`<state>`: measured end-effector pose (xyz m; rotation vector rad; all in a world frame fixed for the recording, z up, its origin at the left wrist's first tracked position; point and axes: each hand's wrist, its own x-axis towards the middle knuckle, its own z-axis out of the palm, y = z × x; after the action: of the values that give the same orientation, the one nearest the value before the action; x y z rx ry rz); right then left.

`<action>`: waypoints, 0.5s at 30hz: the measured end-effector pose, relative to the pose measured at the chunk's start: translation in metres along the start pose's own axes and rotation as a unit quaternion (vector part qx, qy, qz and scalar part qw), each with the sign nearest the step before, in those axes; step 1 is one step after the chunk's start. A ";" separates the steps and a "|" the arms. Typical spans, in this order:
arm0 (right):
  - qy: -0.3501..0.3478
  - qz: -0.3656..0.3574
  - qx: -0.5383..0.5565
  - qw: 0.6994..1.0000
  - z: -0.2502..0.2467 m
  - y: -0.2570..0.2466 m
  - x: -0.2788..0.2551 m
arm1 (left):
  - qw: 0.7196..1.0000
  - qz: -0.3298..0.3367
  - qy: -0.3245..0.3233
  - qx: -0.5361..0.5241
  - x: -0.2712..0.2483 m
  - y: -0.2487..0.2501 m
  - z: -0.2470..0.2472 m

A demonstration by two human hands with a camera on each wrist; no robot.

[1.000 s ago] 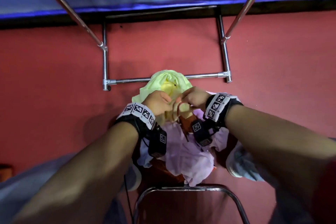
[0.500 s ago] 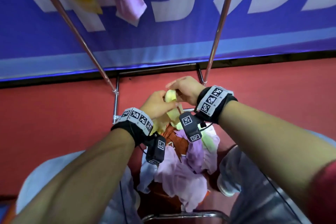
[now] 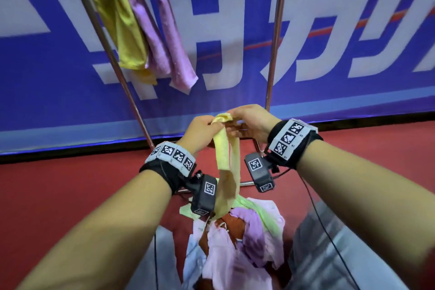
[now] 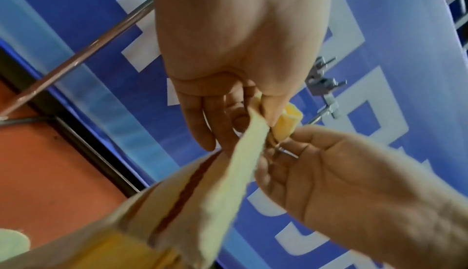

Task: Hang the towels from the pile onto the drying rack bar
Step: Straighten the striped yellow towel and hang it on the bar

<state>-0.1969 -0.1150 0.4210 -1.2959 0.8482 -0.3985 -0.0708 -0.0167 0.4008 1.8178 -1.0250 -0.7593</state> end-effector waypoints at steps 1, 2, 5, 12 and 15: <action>-0.010 -0.011 -0.008 1.000 0.001 -0.005 -0.005 | 1.000 -0.002 0.003 -0.024 -0.003 0.009 -0.004; -0.015 -0.023 -0.016 0.999 0.003 -0.012 -0.009 | 0.999 -0.002 0.006 -0.041 -0.005 0.018 -0.008; -0.013 -0.061 -0.033 0.998 0.014 -0.034 -0.021 | 0.997 0.002 0.015 -0.080 -0.012 0.039 -0.020; -0.041 -0.162 -0.130 0.977 0.033 -0.065 -0.048 | 0.979 -0.019 0.090 -0.180 -0.014 0.069 -0.047; -0.062 -0.204 -0.232 0.949 0.034 -0.068 -0.055 | 0.982 -0.018 0.100 -0.158 -0.013 0.076 -0.050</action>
<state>-0.1941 -0.0720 0.5047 -1.9284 0.5792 -0.4506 -0.0622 -0.0053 0.4917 1.6037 -0.6993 -0.7007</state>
